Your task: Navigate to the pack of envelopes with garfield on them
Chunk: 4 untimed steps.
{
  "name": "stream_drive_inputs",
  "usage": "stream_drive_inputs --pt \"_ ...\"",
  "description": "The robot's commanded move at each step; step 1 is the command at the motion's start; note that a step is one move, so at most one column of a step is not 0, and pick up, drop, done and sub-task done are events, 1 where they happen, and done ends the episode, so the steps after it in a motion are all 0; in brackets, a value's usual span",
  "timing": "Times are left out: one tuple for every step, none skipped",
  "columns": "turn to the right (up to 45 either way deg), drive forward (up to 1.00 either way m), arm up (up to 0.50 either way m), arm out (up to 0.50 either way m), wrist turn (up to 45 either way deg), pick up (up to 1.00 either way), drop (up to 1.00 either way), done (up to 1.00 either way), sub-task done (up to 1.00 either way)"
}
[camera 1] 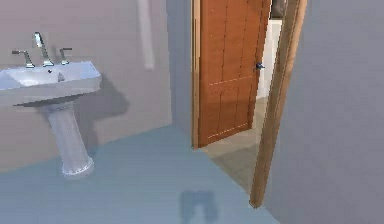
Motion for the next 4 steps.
stream_drive_inputs --pt "0.0 1.0 0.0 0.0 0.0 0.0 0.0 0.0 0.0" --pt "-9.0 0.0 0.0 0.0 0.0 0.0 0.0 0.0 0.0" --pt "0.0 0.2 0.0 0.0 0.0 0.0 0.0 0.0 0.0" --pt "45.0 0.0 0.0 0.0 0.0 0.0 0.0 0.0 0.0"
